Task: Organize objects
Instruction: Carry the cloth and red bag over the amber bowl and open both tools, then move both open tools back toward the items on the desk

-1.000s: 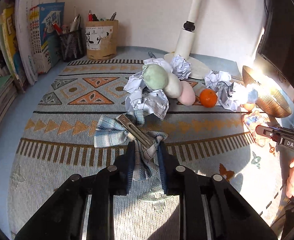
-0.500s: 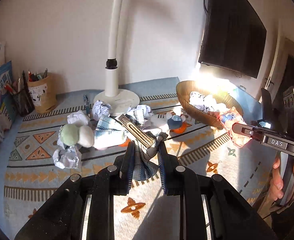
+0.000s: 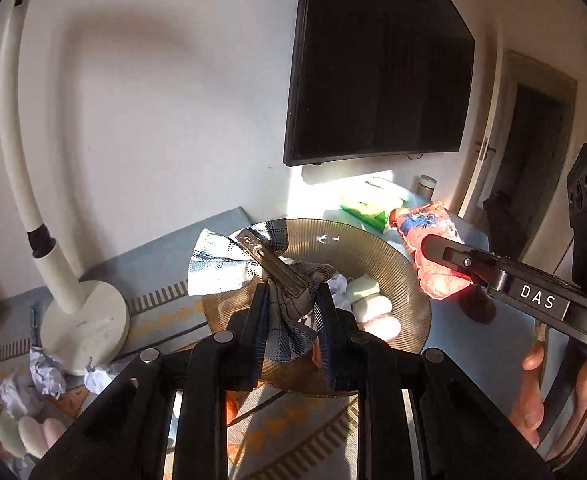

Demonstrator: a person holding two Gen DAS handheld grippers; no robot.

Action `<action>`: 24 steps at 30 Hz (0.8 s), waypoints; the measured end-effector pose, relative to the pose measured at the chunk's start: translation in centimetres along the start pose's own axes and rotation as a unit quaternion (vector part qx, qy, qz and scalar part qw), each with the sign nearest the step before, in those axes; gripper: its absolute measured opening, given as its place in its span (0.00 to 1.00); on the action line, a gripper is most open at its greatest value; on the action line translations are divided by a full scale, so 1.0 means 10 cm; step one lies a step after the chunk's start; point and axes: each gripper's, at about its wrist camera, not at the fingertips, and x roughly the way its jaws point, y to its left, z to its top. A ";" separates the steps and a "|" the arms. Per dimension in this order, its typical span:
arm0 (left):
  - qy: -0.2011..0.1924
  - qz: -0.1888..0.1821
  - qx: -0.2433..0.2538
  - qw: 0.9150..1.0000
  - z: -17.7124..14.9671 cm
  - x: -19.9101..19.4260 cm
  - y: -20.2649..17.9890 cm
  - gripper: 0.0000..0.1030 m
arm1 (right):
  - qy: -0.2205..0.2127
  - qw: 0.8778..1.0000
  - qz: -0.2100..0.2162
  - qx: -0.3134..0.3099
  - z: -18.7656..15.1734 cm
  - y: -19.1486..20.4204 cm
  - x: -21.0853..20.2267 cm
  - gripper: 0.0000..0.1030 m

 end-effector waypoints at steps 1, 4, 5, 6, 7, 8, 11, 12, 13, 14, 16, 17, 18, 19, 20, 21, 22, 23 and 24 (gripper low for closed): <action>0.002 0.002 0.001 1.000 0.01 0.11 -0.02 0.19 | 0.002 1.000 -0.003 0.001 0.01 -0.01 0.07 0.20; 0.000 0.005 -0.009 1.000 0.00 0.34 -0.01 0.43 | 0.018 1.000 -0.015 -0.002 0.07 -0.08 0.30 0.24; 0.006 0.006 -0.014 1.000 -0.01 0.39 0.01 0.62 | 0.029 0.999 -0.023 -0.002 0.06 -0.10 0.38 0.24; 0.012 0.001 -0.023 1.000 -0.03 0.43 0.04 0.72 | 0.037 0.999 -0.021 0.001 0.04 -0.14 0.43 0.24; 0.009 0.000 -0.033 0.999 -0.07 0.42 0.08 0.78 | 0.044 0.999 -0.016 0.007 0.00 -0.17 0.46 0.24; 0.003 0.003 -0.041 0.999 -0.11 0.38 0.12 0.78 | 0.050 0.999 -0.012 0.013 -0.04 -0.20 0.47 0.24; 0.008 0.003 -0.047 0.999 -0.22 0.21 0.22 0.78 | 0.066 0.997 0.000 0.027 -0.18 -0.24 0.42 0.24; 0.008 0.003 -0.052 0.999 -0.27 0.13 0.26 0.78 | 0.067 0.997 0.009 0.031 -0.24 -0.22 0.37 0.24; 0.008 0.004 -0.058 0.998 -0.31 0.04 0.29 0.79 | 0.067 0.997 0.013 0.028 -0.28 -0.18 0.33 0.24; 0.007 0.005 -0.063 0.998 -0.35 -0.06 0.33 0.79 | 0.069 0.997 0.017 0.020 -0.34 -0.09 0.29 0.24; -0.005 0.006 -0.073 0.997 -0.45 -0.30 0.43 0.79 | 0.076 0.996 0.038 0.002 -0.41 0.13 0.20 0.24; -0.011 0.009 -0.080 0.997 -0.50 -0.44 0.47 0.79 | 0.079 0.996 0.051 -0.008 -0.45 0.26 0.15 0.24; -0.014 0.009 -0.086 0.996 -0.55 -0.58 0.52 0.80 | 0.080 0.995 0.062 -0.020 -0.49 0.40 0.09 0.24; -0.016 0.008 -0.091 0.996 -0.60 -0.70 0.56 0.84 | 0.081 0.993 0.073 -0.034 -0.53 0.56 0.03 0.24; -0.017 0.007 -0.099 0.995 -0.66 -0.84 0.62 0.92 | 0.084 0.992 0.088 -0.044 -0.58 0.71 -0.02 0.27; -0.016 0.001 -0.110 0.994 -0.72 -0.97 0.68 0.97 | 0.088 0.989 0.108 -0.052 -0.63 0.85 -0.05 0.28; -0.022 -0.013 -0.120 0.992 -0.80 -1.11 0.73 0.99 | 0.097 0.985 0.131 -0.057 -0.70 0.99 -0.07 0.29; -0.030 -0.023 -0.129 0.991 -0.89 -1.25 0.80 1.00 | 0.108 0.981 0.150 -0.061 -0.79 1.11 -0.07 0.29; -0.033 -0.020 -0.135 0.990 -0.98 -1.37 0.85 1.00 | 0.117 0.978 0.161 -0.064 -0.87 1.22 -0.05 0.29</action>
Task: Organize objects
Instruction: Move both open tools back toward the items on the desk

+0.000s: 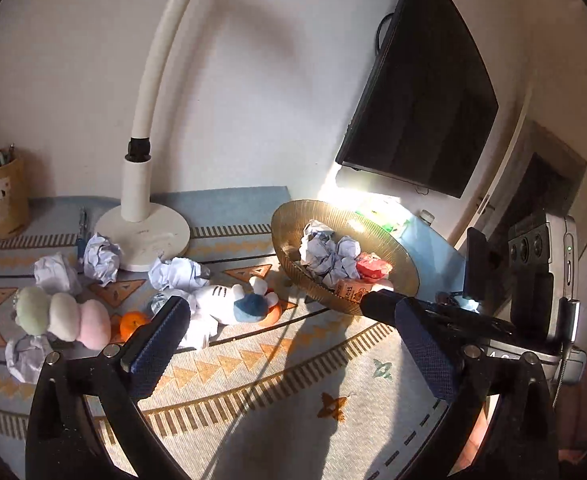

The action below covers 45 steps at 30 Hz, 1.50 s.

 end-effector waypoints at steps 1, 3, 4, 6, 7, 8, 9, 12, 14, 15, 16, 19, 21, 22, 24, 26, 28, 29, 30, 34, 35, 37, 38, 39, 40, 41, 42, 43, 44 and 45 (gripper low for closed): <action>-0.002 0.013 -0.003 1.000 -0.06 -0.09 0.07 1.00 | 0.006 1.000 0.006 -0.004 -0.08 0.10 0.08 0.29; -0.008 0.050 -0.010 0.999 -0.21 -0.21 0.24 1.00 | 0.014 1.000 0.003 -0.014 -0.22 0.24 0.24 0.29; -0.008 0.073 -0.015 0.997 -0.27 -0.22 0.32 1.00 | 0.019 1.000 -0.001 -0.018 -0.29 0.28 0.33 0.29; -0.003 0.120 -0.031 0.992 -0.42 -0.19 0.52 0.99 | 0.023 0.999 -0.006 -0.024 -0.40 0.29 0.50 0.29; -0.002 0.141 -0.039 0.989 -0.48 -0.17 0.61 0.99 | 0.023 0.999 -0.009 -0.023 -0.44 0.27 0.57 0.30; -0.003 0.161 -0.045 0.986 -0.54 -0.14 0.69 0.99 | 0.020 0.999 -0.012 -0.025 -0.47 0.23 0.64 0.30; -0.005 0.179 -0.050 0.983 -0.60 -0.12 0.78 0.99 | 0.018 0.999 -0.019 -0.031 -0.51 0.21 0.69 0.31; -0.001 0.209 -0.054 0.976 -0.72 0.01 0.95 0.99 | 0.019 0.998 -0.034 -0.039 -0.59 0.13 0.81 0.45; 0.016 0.207 -0.059 0.976 -0.77 0.08 1.03 0.99 | 0.021 0.999 -0.035 -0.036 -0.61 0.08 0.84 0.53; 0.021 0.200 -0.060 0.978 -0.76 0.08 1.02 0.99 | 0.017 0.999 -0.031 -0.036 -0.60 0.08 0.83 0.54; 0.013 0.194 -0.057 0.979 -0.76 0.06 1.02 0.99 | 0.010 0.999 -0.031 -0.036 -0.60 0.08 0.81 0.62; 0.013 0.203 -0.049 0.978 -0.78 0.07 0.99 0.99 | -0.004 0.998 -0.058 -0.036 -0.60 0.10 0.79 0.75; 0.017 0.205 -0.042 0.978 -0.79 0.09 0.96 0.99 | -0.008 0.997 -0.064 -0.040 -0.60 0.11 0.78 0.78; 0.016 0.207 -0.038 0.977 -0.79 0.08 0.93 0.99 | -0.010 0.997 -0.067 -0.043 -0.61 0.12 0.78 0.80; 0.016 0.209 -0.033 0.977 -0.79 0.09 0.91 0.99 | -0.013 0.996 -0.069 -0.048 -0.61 0.14 0.77 0.83; 0.021 0.211 -0.031 0.977 -0.79 0.10 0.90 0.99 | -0.012 0.996 -0.070 -0.050 -0.62 0.15 0.77 0.86; 0.024 0.212 -0.033 0.976 -0.80 0.11 0.91 0.99 | -0.011 0.996 -0.072 -0.047 -0.62 0.14 0.78 0.87; 0.025 0.212 -0.034 0.976 -0.80 0.11 0.91 0.99 | -0.011 0.996 -0.073 -0.044 -0.61 0.13 0.78 0.87; 0.025 0.212 -0.035 0.976 -0.80 0.11 0.92 0.99 | -0.011 0.996 -0.073 -0.042 -0.61 0.12 0.78 0.87; 0.023 0.215 -0.038 0.976 -0.79 0.09 0.93 0.99 | -0.013 0.997 -0.074 -0.035 -0.61 0.09 0.76 0.87; 0.022 0.216 -0.039 0.975 -0.80 0.09 0.93 0.99 | -0.012 0.997 -0.074 -0.034 -0.61 0.08 0.76 0.88; 0.023 0.216 -0.040 0.975 -0.80 0.09 0.93 0.99 | -0.010 0.997 -0.073 -0.032 -0.61 0.07 0.77 0.88; 0.022 0.217 -0.042 0.975 -0.80 0.08 0.93 0.99 | -0.010 0.997 -0.071 -0.031 -0.61 0.07 0.76 0.88; 0.022 0.218 -0.043 0.975 -0.80 0.08 0.94 0.99 | -0.010 0.997 -0.070 -0.031 -0.61 0.07 0.76 0.88; 0.022 0.218 -0.045 0.975 -0.80 0.08 0.95 0.99 | -0.010 0.997 -0.070 -0.031 -0.61 0.07 0.76 0.88; 0.021 0.218 -0.048 0.974 -0.80 0.07 0.96 0.99 | -0.010 0.997 -0.070 -0.031 -0.61 0.07 0.76 0.88; 0.020 0.219 -0.051 0.974 -0.80 0.07 0.97 0.99 | -0.010 0.997 -0.070 -0.031 -0.61 0.07 0.76 0.88; 0.019 0.221 -0.056 0.973 -0.79 0.05 0.99 0.99 | -0.010 0.997 -0.071 -0.032 -0.61 0.07 0.76 0.88; 0.016 0.223 -0.064 0.973 -0.80 0.04 1.01 0.99 | -0.010 0.997 -0.072 -0.033 -0.61 0.08 0.76 0.88; 0.014 0.223 -0.073 0.972 -0.80 0.02 1.04 0.99 | -0.010 0.997 -0.074 -0.035 -0.62 0.08 0.76 0.88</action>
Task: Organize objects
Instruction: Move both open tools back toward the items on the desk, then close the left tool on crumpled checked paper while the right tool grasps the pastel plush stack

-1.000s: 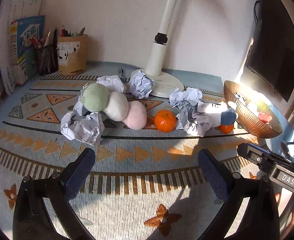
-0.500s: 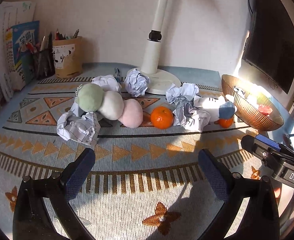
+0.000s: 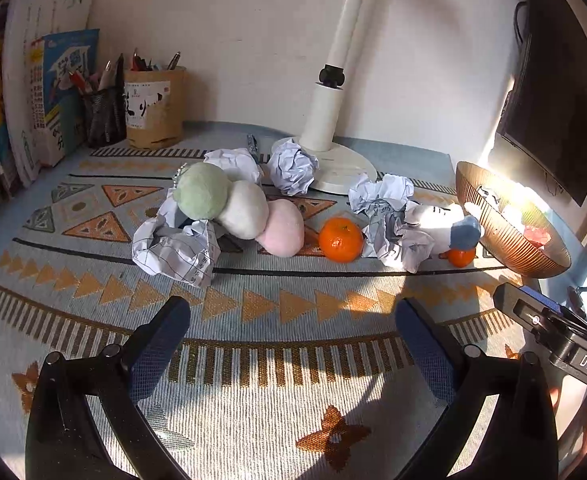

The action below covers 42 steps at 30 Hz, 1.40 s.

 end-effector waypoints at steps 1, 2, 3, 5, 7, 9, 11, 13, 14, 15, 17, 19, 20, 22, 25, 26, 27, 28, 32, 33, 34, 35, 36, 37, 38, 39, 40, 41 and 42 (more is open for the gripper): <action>0.001 -0.003 -0.010 1.000 0.01 0.00 0.04 0.99 | 0.000 1.000 -0.002 -0.002 0.00 0.01 0.00 0.88; 0.002 -0.007 -0.022 1.000 0.01 0.00 0.09 0.99 | 0.000 1.000 -0.003 -0.005 -0.01 0.02 0.00 0.88; 0.003 -0.011 -0.036 0.999 0.02 0.01 0.14 0.99 | 0.000 1.000 -0.005 -0.008 -0.01 0.03 0.00 0.88; 0.003 -0.010 -0.064 0.998 0.02 0.01 0.24 0.99 | 0.001 1.000 -0.008 -0.016 -0.01 0.05 0.01 0.88; -0.006 -0.008 -0.083 0.996 0.03 -0.03 0.31 0.99 | 0.003 1.000 -0.008 -0.024 -0.01 0.08 0.01 0.88; -0.003 -0.005 -0.085 0.996 0.07 -0.05 0.38 0.99 | 0.016 0.999 0.008 -0.037 -0.01 0.11 0.05 0.88; 0.000 0.002 -0.080 0.997 0.12 -0.09 0.48 0.99 | 0.040 0.997 0.030 -0.053 0.00 0.17 0.12 0.88; 0.005 -0.006 -0.068 0.998 0.16 -0.13 0.61 0.99 | 0.056 0.995 0.042 -0.070 0.01 0.26 0.16 0.88; 0.022 -0.016 -0.051 0.998 0.19 -0.11 0.66 0.99 | 0.062 0.994 0.053 -0.078 0.03 0.32 0.18 0.88; 0.038 -0.017 -0.030 0.999 0.22 -0.08 0.68 0.99 | 0.068 0.992 0.067 -0.085 0.05 0.39 0.18 0.88; 0.037 -0.001 0.009 0.999 0.28 -0.05 0.71 0.99 | 0.079 0.987 0.100 -0.102 0.14 0.58 0.19 0.83; 0.047 0.010 0.048 0.998 0.34 0.04 0.71 0.98 | 0.080 0.981 0.125 -0.121 0.27 0.80 0.19 0.81; 0.056 0.001 0.059 0.997 0.38 0.11 0.70 0.98 | 0.077 0.980 0.126 -0.134 0.34 0.91 0.20 0.81; 0.071 -0.015 0.064 0.995 0.44 0.23 0.69 0.98 | 0.083 0.975 0.111 -0.176 0.49 1.15 0.33 0.81; 0.080 -0.006 0.074 0.994 0.47 0.39 0.66 0.94 | 0.102 0.956 0.090 -0.260 0.59 1.45 0.69 0.81; 0.083 -0.002 0.075 0.994 0.47 0.42 0.66 0.88 | 0.098 0.950 0.081 -0.284 0.60 1.51 0.80 0.81; 0.084 0.001 0.073 0.994 0.46 0.45 0.67 0.86 | 0.098 0.943 0.078 -0.308 0.61 1.57 0.91 0.81; 0.084 -0.003 0.067 0.994 0.45 0.46 0.69 0.84 | 0.105 0.937 0.083 -0.324 0.62 1.61 1.00 0.81; 0.103 -0.020 0.036 0.994 0.43 0.55 0.83 0.69 | 0.135 0.922 0.120 -0.344 0.66 1.71 1.30 0.81; 0.112 -0.023 0.025 0.993 0.43 0.58 0.87 0.67 | 0.143 0.920 0.125 -0.344 0.66 1.73 1.37 0.81; 0.113 -0.026 0.016 0.993 0.44 0.58 0.91 0.63 | 0.149 0.919 0.136 -0.338 0.67 1.73 1.43 0.81; 0.111 -0.029 0.010 0.993 0.45 0.58 0.93 0.60 | 0.154 0.920 0.149 -0.329 0.69 1.73 1.48 0.81; 0.110 -0.031 0.008 0.993 0.45 0.57 0.95 0.59 | 0.160 0.920 0.155 -0.322 0.70 1.73 1.54 0.81; 0.110 -0.033 0.007 0.993 0.45 0.57 0.95 0.59 | 0.166 0.921 0.151 -0.319 0.70 1.73 1.61 0.81; 0.110 -0.034 0.008 0.993 0.45 0.56 0.94 0.55 | 0.176 0.920 0.153 -0.316 0.68 1.75 1.67 0.81; 0.110 -0.032 0.012 0.993 0.44 0.56 0.92 0.55 | 0.191 0.918 0.165 -0.307 0.66 1.74 1.73 0.80; 0.108 -0.028 0.016 0.994 0.44 0.55 0.90 0.52 | 0.205 0.916 0.178 -0.297 0.64 1.73 1.78 0.74; 0.106 -0.026 0.021 0.994 0.44 0.55 0.88 0.47 | 0.210 0.915 0.180 -0.293 0.61 1.74 1.81 0.63; 0.103 -0.024 0.025 0.994 0.44 0.53 0.86 0.46 | 0.211 0.915 0.178 -0.295 0.58 1.74 1.82 0.60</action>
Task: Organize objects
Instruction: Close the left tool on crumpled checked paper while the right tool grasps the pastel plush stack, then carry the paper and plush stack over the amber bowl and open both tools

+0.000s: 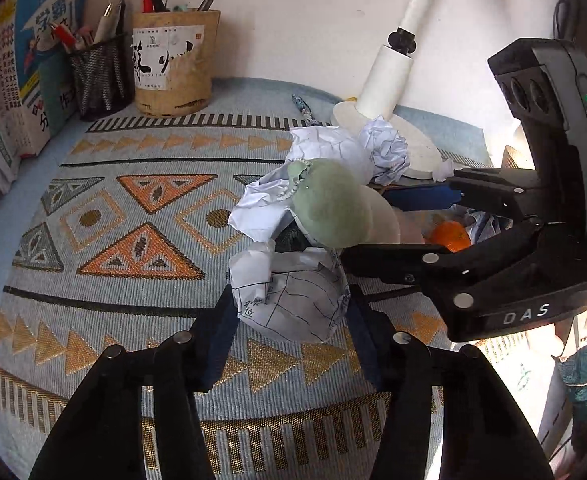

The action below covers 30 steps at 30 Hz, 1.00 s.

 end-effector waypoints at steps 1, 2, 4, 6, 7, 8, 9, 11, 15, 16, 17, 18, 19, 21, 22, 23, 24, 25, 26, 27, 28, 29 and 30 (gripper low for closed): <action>-0.001 0.007 0.004 1.000 -0.01 -0.01 -0.01 0.46 | -0.005 1.000 -0.005 -0.002 -0.02 0.03 -0.01 0.58; -0.002 0.008 0.007 1.000 -0.02 -0.02 -0.02 0.46 | -0.014 1.000 -0.010 -0.004 -0.04 0.05 -0.05 0.54; -0.004 0.004 0.005 1.000 -0.03 -0.05 -0.02 0.46 | -0.026 1.000 -0.011 0.005 -0.06 0.08 -0.16 0.50; -0.013 -0.009 -0.001 1.000 -0.04 -0.13 0.00 0.45 | -0.048 0.998 -0.017 0.024 -0.09 0.09 -0.36 0.50; -0.020 -0.016 -0.005 1.000 -0.06 -0.19 0.02 0.45 | -0.060 0.997 -0.014 0.035 -0.11 0.09 -0.50 0.50; -0.026 -0.021 -0.010 0.999 -0.08 -0.25 0.02 0.45 | -0.074 0.996 -0.015 0.043 -0.14 0.11 -0.65 0.50; -0.030 -0.028 -0.014 0.999 -0.11 -0.32 0.01 0.45 | -0.087 0.995 -0.017 0.050 -0.19 0.14 -0.82 0.50; -0.037 -0.045 -0.021 0.998 -0.19 -0.42 -0.07 0.45 | -0.098 0.992 -0.019 0.077 -0.35 0.19 -1.11 0.50; -0.045 -0.067 -0.011 0.997 -0.35 -0.58 -0.31 0.45 | -0.091 0.980 -0.085 0.157 -0.92 0.25 -1.52 0.51; -0.046 -0.073 -0.009 0.996 -0.38 -0.59 -0.39 0.45 | -0.096 0.975 -0.112 0.166 -1.07 0.26 -1.58 0.52; -0.048 -0.078 -0.006 0.996 -0.40 -0.60 -0.46 0.45 | -0.098 0.969 -0.142 0.175 -1.22 0.25 -1.64 0.52; -0.051 -0.077 -0.002 0.996 -0.41 -0.59 -0.53 0.45 | -0.094 0.962 -0.164 0.198 -1.36 0.19 -1.66 0.52; -0.052 -0.074 0.001 0.996 -0.42 -0.57 -0.60 0.45 | -0.083 0.954 -0.172 0.230 -1.49 0.10 -1.66 0.52; -0.059 -0.058 0.009 0.997 -0.45 -0.53 -0.73 0.45 | -0.065 0.939 -0.158 0.300 -1.74 -0.11 -1.62 0.52; -0.071 -0.039 0.018 0.997 -0.48 -0.53 -0.79 0.45 | -0.060 0.930 -0.154 0.330 -1.84 -0.18 -1.59 0.54; -0.085 -0.019 0.033 0.996 -0.51 -0.53 -0.86 0.45 | -0.053 0.923 -0.148 0.352 -1.91 -0.25 -1.55 0.57; -0.091 -0.007 0.043 0.995 -0.55 -0.52 -0.90 0.45 | -0.047 0.920 -0.133 0.367 -1.96 -0.29 -1.51 0.57; -0.088 0.001 0.048 0.995 -0.57 -0.52 -0.92 0.45 | -0.045 0.918 -0.112 0.378 -1.98 -0.33 -1.48 0.57; -0.090 0.004 0.052 0.995 -0.58 -0.53 -0.92 0.45 | -0.051 0.918 -0.090 0.384 -2.00 -0.34 -1.47 0.57; -0.098 0.000 0.054 0.994 -0.59 -0.56 -0.91 0.45 | -0.060 0.919 -0.078 0.383 -2.01 -0.33 -1.50 0.58; -0.103 -0.005 0.055 0.993 -0.59 -0.58 -0.90 0.45 | -0.068 0.921 -0.070 0.376 -2.00 -0.30 -1.53 0.64; -0.101 -0.010 0.054 0.993 -0.59 -0.58 -0.89 0.45 | -0.075 0.924 -0.067 0.369 -2.01 -0.28 -1.57 0.69; -0.096 -0.010 0.052 0.994 -0.58 -0.57 -0.88 0.45 | -0.082 0.928 -0.069 0.358 -2.02 -0.24 -1.61 0.69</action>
